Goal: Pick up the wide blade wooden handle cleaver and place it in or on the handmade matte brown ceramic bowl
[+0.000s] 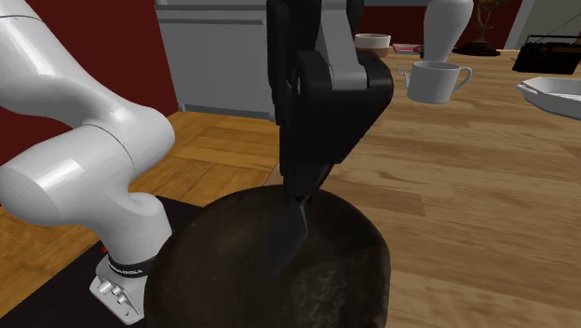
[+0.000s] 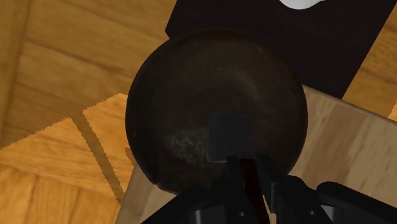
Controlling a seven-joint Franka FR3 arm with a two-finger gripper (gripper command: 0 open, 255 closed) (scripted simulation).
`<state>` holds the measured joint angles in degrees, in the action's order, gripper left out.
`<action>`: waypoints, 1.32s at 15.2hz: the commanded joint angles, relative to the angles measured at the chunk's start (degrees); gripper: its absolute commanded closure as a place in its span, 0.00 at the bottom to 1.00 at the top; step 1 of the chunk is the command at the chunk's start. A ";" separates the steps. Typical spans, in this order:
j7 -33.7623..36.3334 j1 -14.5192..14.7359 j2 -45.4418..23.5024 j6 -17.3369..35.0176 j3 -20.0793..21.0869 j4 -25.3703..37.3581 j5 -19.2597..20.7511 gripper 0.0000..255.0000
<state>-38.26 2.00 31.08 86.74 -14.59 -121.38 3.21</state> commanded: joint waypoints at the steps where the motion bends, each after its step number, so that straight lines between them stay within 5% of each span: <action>1: -0.11 -0.10 0.25 1.50 -0.15 -1.86 0.16 1.00; 9: -0.32 -0.43 1.02 6.23 -0.50 -7.32 0.54 1.00; 10: -0.32 -0.43 1.02 6.23 -0.50 -7.32 0.54 0.00; 14: 9.40 -1.83 4.72 17.74 -0.15 -9.48 -6.59 0.00; 20: 10.35 -1.88 4.69 23.14 0.09 -13.26 -7.57 0.00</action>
<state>-28.02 0.05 35.96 109.03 -14.58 -134.10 -4.23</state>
